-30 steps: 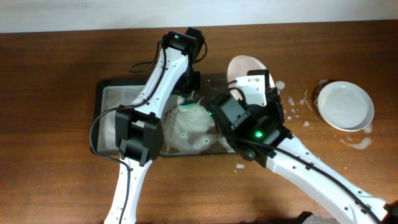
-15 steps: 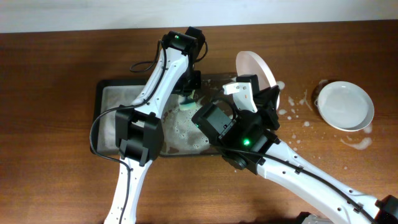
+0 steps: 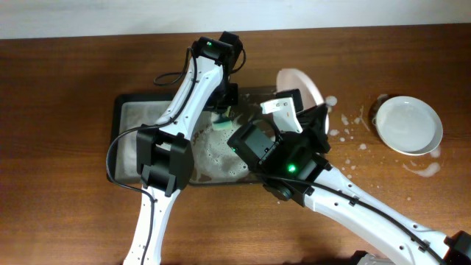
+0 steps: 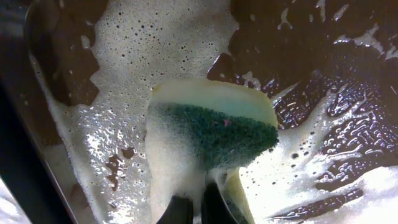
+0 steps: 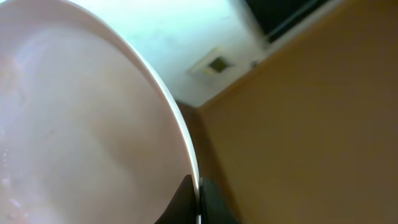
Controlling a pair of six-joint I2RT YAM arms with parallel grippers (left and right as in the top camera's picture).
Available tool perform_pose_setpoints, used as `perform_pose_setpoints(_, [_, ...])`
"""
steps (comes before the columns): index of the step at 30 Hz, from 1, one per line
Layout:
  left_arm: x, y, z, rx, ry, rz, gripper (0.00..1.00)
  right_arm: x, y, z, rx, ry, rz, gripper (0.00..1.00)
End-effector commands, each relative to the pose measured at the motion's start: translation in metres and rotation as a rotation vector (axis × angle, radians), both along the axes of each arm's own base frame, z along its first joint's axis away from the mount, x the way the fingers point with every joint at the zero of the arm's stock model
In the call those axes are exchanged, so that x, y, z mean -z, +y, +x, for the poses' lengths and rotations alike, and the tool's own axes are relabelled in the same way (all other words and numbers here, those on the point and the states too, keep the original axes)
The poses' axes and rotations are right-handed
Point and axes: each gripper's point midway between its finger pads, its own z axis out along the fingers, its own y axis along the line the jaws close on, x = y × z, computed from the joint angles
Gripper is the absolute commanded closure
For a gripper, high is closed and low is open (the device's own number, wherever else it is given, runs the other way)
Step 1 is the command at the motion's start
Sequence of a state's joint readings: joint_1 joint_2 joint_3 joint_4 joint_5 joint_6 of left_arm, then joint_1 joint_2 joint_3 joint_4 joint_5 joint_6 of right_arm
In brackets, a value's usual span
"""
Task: Clean dirty plates on tray and stack at the side
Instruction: 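Lift the pinkish plate with the right gripper and tilt it upright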
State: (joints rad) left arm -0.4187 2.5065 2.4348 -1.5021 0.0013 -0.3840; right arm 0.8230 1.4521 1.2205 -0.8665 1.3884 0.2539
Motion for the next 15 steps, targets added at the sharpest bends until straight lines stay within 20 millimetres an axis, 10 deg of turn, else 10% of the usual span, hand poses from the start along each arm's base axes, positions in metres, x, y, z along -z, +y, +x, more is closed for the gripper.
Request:
perform_pose_setpoints(1, [0.001, -0.004, -0.001, 0.024, 0.004, -0.010, 1.00, -0.006, 0.000, -0.004, -0.011, -0.008, 0.026, 0.96])
perform_pose_setpoints(3, [0.001, -0.004, -0.001, 0.024, 0.003, -0.010, 1.00, -0.017, -0.003, -0.004, 0.004, -0.064, 0.043, 0.96])
perform_pose_setpoints(5, [0.001, -0.004, -0.001, 0.024, 0.003, -0.010, 0.99, 0.013, 0.017, 0.001, -0.095, 0.071, 0.167, 0.96])
perform_pose_setpoints(8, [0.001, -0.004, -0.001, 0.024, 0.003, -0.010, 0.99, -0.011, -0.008, 0.002, 0.006, -0.045, 0.107, 0.96])
perform_pose_setpoints(15, [0.001, -0.004, -0.001, 0.025, 0.004, -0.010, 1.00, 0.010, -0.032, 0.009, 0.039, 0.068, 0.178, 0.96])
